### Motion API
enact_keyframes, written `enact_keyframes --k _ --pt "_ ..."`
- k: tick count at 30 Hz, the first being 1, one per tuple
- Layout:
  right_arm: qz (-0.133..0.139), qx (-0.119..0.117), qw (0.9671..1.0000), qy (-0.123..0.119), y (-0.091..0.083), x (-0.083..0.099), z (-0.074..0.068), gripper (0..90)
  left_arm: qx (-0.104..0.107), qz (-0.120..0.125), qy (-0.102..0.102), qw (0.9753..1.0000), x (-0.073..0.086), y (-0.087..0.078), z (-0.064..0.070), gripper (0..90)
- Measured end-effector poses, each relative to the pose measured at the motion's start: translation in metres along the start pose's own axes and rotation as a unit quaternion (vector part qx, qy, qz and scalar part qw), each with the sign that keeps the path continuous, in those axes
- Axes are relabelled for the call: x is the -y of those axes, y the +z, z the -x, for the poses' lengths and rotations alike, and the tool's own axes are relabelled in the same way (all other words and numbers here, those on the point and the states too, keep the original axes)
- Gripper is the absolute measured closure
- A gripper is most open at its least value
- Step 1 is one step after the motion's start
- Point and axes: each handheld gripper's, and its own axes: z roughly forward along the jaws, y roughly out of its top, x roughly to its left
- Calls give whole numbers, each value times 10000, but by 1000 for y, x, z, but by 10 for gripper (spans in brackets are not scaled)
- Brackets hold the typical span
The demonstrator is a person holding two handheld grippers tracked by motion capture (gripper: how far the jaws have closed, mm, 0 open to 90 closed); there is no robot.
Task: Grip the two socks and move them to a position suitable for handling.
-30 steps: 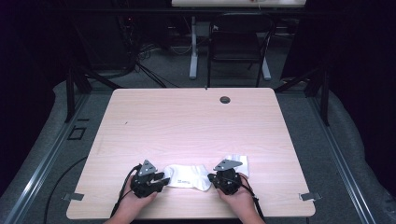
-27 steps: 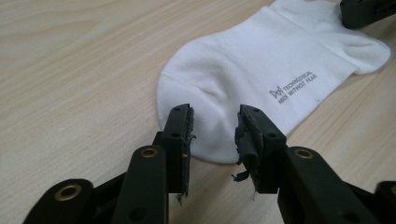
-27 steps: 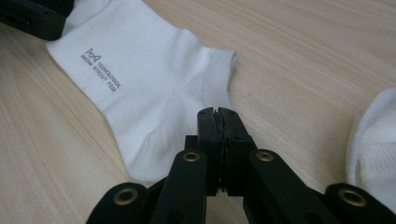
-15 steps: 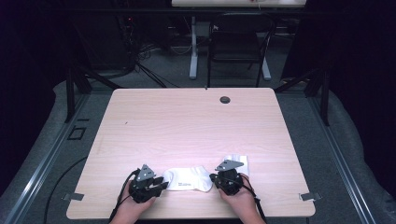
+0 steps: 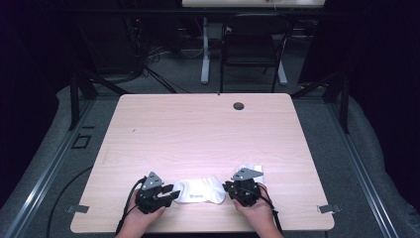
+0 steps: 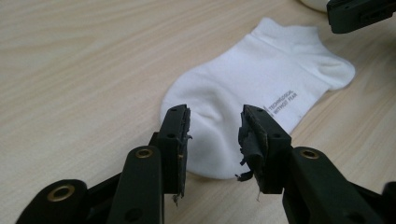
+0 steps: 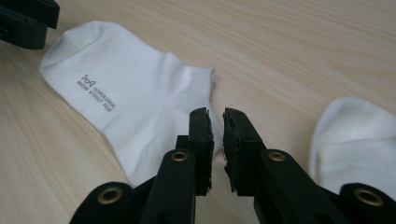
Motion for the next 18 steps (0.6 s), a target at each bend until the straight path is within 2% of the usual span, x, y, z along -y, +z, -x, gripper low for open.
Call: enact_keyframes --k 2,4,5,7,13,18 --pt "103 211 9997 2 -9 0 8 801 -28 88 -30 10000 -1 -2 -3 594" --pt "126 262 9996 3 -11 0 10 797 -38 127 -33 9999 -2 -3 -4 590" --pt "193 397 9990 98 -16 1 17 783 -39 152 -57 9999 -2 -3 -6 577" --pt "183 436 9988 96 -17 1 20 779 -73 154 -39 9998 -2 -3 -8 572" --pt "217 764 9965 275 -22 5 33 737 -153 147 4 9998 -1 0 -10 564" --pt "218 906 9949 380 -21 6 37 723 -64 114 44 9999 -3 8 -5 557"
